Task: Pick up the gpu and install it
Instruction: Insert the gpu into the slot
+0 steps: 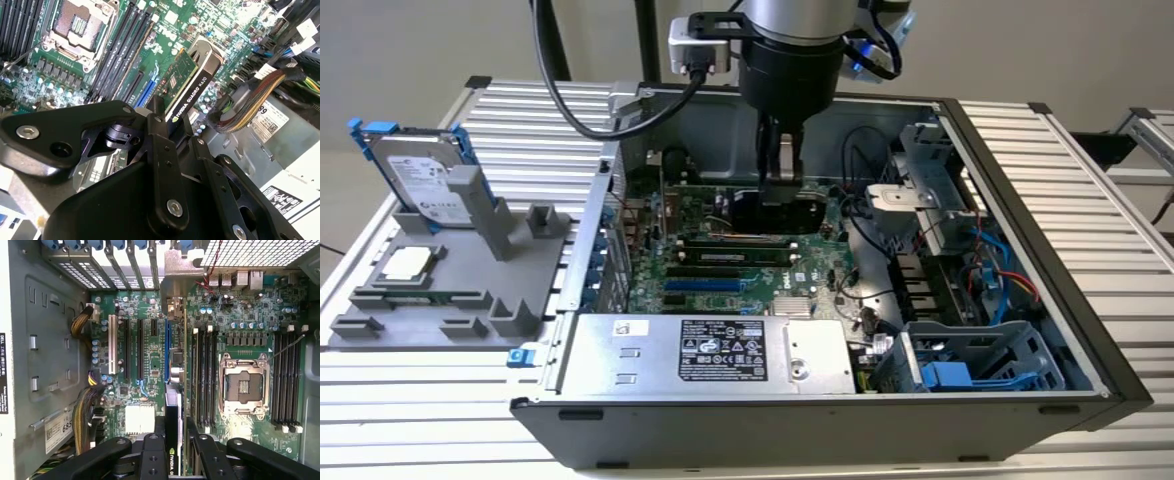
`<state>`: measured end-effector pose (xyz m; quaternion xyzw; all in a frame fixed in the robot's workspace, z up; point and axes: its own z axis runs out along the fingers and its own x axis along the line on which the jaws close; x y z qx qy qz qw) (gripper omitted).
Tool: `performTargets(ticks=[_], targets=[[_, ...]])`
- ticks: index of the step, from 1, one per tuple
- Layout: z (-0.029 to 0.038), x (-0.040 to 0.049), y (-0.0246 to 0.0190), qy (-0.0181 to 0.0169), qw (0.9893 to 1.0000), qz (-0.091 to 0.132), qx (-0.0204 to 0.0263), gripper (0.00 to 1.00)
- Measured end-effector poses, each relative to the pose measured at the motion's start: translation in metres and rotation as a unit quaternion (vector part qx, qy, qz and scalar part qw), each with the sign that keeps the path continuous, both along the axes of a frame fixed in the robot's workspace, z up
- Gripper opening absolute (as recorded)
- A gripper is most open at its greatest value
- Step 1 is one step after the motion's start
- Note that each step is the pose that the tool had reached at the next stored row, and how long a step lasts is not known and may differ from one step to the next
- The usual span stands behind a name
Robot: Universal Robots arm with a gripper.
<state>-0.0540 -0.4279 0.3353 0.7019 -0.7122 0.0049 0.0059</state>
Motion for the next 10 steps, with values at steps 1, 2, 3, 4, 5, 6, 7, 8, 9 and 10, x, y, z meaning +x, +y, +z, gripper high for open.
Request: performTargets(ticks=[1,2,3,4,5,6,7,8,9,10], targets=[[-0.0003,0.0,0.0,0.0,1.0,0.0,0.0,0.0],[-0.0007,0.0,0.0,0.0,1.0,0.0,0.0,0.0],[-0.0011,0.0,0.0,0.0,1.0,0.0,0.0,0.0],[-0.0015,0.0,0.0,0.0,1.0,0.0,0.0,0.0],[-0.0019,0.0,0.0,0.0,1.0,0.0,0.0,0.0],[-0.0023,0.0,0.0,0.0,1.0,0.0,0.0,0.0],[-0.0027,0.0,0.0,0.0,1.0,0.0,0.0,0.0],[-0.0031,0.0,0.0,0.0,1.0,0.0,0.0,0.0],[-0.0035,0.0,0.0,0.0,1.0,0.0,0.0,0.0],[-0.0039,0.0,0.0,0.0,1.0,0.0,0.0,0.0]])
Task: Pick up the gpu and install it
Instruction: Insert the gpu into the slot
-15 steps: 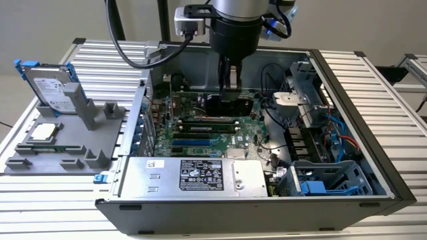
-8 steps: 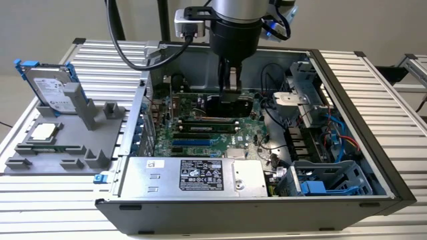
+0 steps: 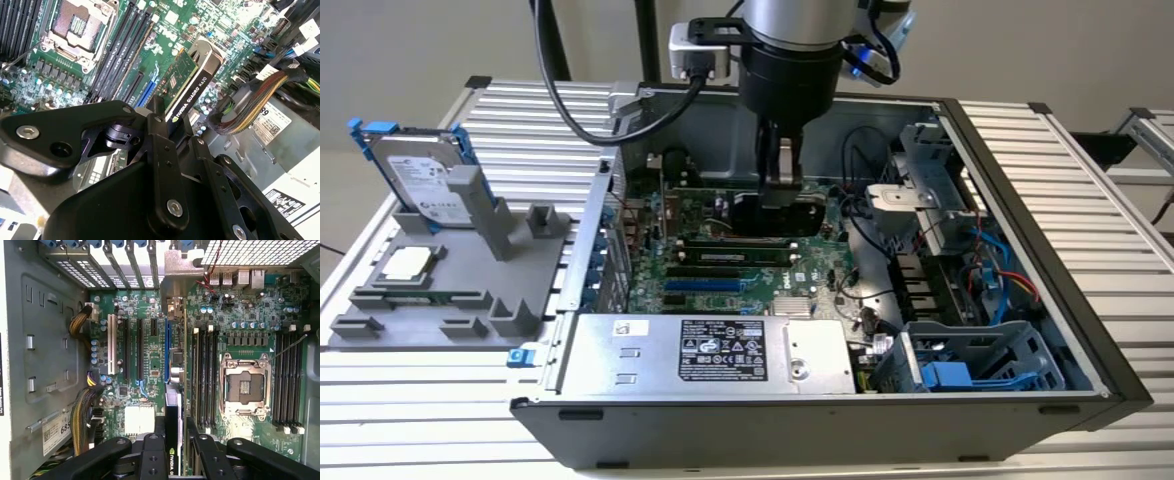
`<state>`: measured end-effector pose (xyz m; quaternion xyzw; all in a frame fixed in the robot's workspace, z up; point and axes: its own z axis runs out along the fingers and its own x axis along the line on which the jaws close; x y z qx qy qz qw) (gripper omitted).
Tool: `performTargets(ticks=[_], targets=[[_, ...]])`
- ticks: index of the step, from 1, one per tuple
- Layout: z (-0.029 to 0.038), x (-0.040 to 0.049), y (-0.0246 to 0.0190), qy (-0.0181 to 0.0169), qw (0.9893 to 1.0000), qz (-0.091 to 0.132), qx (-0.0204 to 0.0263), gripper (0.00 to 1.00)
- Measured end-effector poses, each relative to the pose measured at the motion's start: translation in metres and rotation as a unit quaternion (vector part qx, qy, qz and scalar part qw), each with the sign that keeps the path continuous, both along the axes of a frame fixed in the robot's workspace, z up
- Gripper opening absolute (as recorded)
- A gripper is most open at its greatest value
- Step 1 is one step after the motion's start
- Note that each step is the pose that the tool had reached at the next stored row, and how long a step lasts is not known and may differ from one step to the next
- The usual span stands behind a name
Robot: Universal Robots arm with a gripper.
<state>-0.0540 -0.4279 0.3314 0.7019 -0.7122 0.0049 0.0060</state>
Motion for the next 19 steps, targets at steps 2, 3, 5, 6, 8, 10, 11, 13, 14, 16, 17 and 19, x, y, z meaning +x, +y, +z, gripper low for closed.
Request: performTargets(ticks=[2,3,5,6,8,10,11,13,14,16,17,19], targets=[[-0.0007,0.0,0.0,0.0,1.0,0.0,0.0,0.0],[-0.0011,0.0,0.0,0.0,1.0,0.0,0.0,0.0],[-0.0019,-0.0001,0.0,0.0,1.0,0.0,0.0,0.0],[-0.0022,-0.0001,0.0,0.0,1.0,0.0,0.0,0.0],[-0.003,-0.0001,0.0,0.0,1.0,0.0,0.0,0.0],[-0.0037,0.0,0.0,0.0,1.0,0.0,0.0,0.0],[-0.004,0.0,0.0,0.0,1.0,0.0,0.0,0.0],[-0.0047,0.0,0.0,0.0,1.0,0.0,0.0,0.0],[-0.005,0.0,0.0,0.0,1.0,0.0,0.0,0.0],[-0.0057,0.0,0.0,0.0,1.0,0.0,0.0,0.0],[-0.0061,0.0,0.0,0.0,1.0,0.0,0.0,0.0],[-0.0068,-0.0001,0.0,0.0,1.0,0.0,0.0,0.0]])
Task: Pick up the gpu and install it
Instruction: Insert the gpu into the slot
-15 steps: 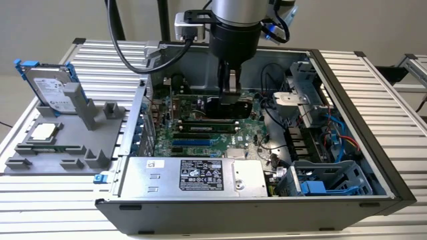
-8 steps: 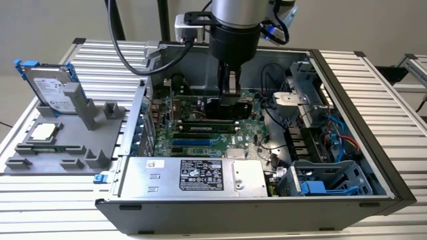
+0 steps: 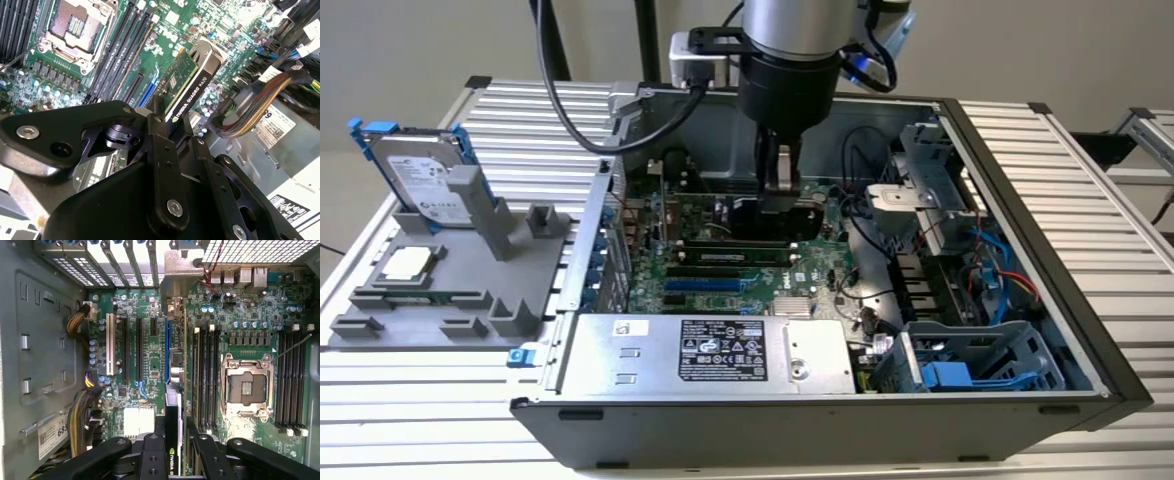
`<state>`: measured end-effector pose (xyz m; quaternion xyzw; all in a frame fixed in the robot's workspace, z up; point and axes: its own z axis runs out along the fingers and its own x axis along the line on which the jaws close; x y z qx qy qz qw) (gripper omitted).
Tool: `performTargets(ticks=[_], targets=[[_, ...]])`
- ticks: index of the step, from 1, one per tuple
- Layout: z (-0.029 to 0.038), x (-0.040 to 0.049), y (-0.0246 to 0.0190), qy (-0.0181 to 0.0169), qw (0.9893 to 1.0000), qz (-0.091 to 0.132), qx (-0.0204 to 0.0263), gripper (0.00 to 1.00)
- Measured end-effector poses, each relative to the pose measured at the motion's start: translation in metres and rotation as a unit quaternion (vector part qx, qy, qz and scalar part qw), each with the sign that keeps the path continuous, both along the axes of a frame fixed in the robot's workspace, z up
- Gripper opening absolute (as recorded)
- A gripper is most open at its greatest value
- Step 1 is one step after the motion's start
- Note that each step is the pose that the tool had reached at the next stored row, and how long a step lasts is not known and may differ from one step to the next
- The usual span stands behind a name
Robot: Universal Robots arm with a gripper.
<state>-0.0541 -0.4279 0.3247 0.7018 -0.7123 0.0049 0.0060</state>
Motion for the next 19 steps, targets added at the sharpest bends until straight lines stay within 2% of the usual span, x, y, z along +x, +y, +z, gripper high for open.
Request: performTargets(ticks=[11,19], targets=[[-0.0039,0.0001,0.0,0.0,1.0,0.0,-0.0001,0.0],[-0.0057,0.0,0.0,0.0,0.9999,-0.014,-0.0001,0.0]])
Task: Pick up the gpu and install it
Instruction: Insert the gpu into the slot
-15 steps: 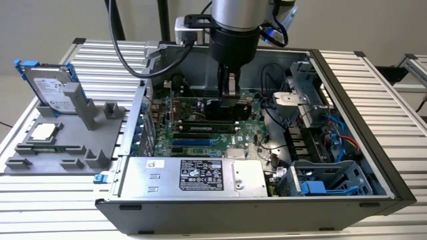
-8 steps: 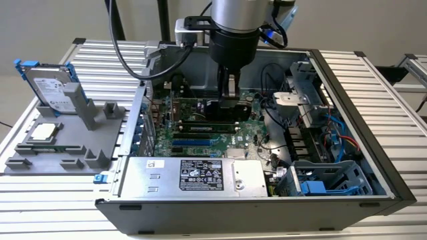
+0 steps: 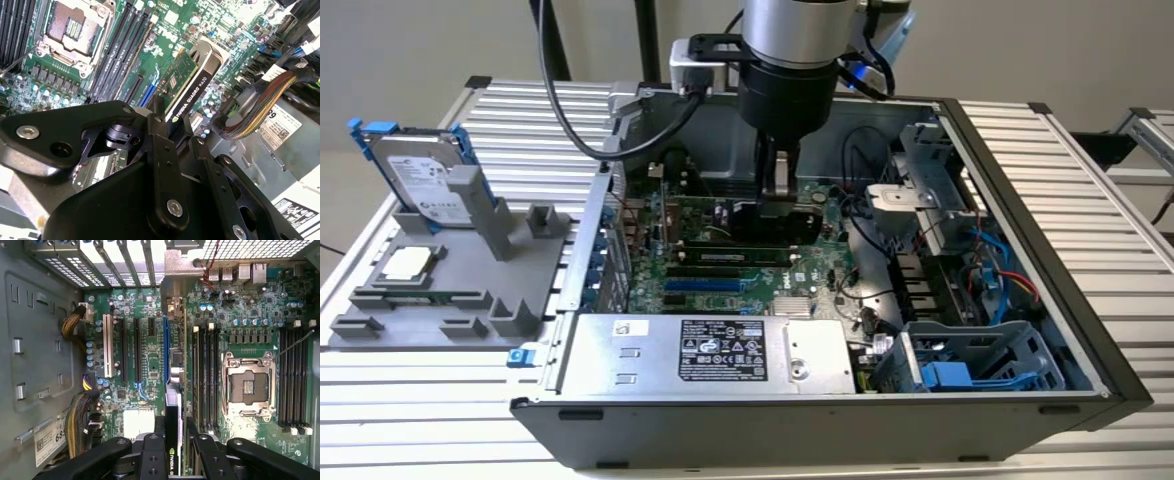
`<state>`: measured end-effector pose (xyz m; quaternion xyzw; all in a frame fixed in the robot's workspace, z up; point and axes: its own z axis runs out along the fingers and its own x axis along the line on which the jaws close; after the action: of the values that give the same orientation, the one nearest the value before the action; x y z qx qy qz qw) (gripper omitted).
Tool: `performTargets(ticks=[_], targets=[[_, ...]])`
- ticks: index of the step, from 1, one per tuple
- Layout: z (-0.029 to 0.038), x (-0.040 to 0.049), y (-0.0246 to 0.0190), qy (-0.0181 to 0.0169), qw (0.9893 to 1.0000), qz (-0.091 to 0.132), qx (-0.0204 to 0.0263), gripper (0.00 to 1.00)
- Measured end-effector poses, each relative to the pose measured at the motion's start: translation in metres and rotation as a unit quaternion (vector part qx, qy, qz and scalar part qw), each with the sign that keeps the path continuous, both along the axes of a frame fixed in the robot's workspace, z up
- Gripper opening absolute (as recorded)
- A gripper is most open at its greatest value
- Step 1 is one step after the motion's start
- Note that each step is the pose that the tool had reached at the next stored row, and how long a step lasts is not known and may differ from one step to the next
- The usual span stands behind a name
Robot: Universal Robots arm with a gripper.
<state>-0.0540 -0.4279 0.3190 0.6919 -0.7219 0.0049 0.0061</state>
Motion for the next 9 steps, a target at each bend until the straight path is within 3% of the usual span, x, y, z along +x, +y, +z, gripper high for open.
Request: performTargets(ticks=[9], targets=[[-0.0026,0.0001,0.0,0.0,1.0,0.0,0.0001,0.0]])
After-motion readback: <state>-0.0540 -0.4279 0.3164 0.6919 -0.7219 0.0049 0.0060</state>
